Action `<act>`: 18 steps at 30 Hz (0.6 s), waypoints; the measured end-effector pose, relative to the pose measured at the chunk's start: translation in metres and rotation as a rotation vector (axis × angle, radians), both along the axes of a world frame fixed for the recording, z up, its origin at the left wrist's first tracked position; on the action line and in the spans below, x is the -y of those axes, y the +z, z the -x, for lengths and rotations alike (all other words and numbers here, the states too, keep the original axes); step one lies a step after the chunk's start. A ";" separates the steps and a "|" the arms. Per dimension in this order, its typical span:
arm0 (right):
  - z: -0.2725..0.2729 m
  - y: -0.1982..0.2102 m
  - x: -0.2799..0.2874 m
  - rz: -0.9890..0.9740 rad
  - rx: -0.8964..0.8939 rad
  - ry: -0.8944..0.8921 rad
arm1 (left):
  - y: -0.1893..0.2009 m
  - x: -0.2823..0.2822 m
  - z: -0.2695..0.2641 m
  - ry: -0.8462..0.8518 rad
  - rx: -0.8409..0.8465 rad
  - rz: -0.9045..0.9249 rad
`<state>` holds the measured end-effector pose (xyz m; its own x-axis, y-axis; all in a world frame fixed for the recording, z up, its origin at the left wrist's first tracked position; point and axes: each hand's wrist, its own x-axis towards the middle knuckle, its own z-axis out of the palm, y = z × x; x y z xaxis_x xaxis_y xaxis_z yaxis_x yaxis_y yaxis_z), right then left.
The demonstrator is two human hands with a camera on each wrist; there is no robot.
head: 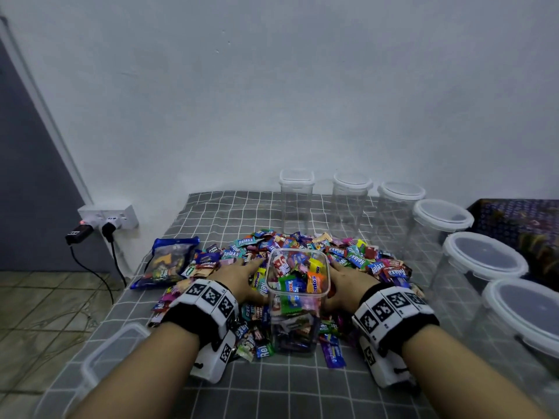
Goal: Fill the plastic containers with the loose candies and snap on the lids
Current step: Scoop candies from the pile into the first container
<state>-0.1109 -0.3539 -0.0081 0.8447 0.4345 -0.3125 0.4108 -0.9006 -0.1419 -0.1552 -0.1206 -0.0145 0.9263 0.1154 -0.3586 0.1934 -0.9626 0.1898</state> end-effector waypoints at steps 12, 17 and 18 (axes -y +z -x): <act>0.012 0.012 -0.007 -0.071 0.137 -0.022 | 0.014 0.009 0.008 0.043 0.237 0.026; 0.007 0.009 -0.001 -0.190 0.136 -0.095 | 0.011 0.007 0.009 0.104 0.345 0.089; 0.007 0.009 0.000 -0.209 0.145 -0.105 | 0.011 0.007 0.010 0.113 0.372 0.089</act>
<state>-0.1179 -0.3537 0.0005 0.9178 0.3848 -0.0980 0.3465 -0.8966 -0.2756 -0.1650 -0.1277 -0.0032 0.9782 0.2072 -0.0138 0.1989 -0.9158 0.3489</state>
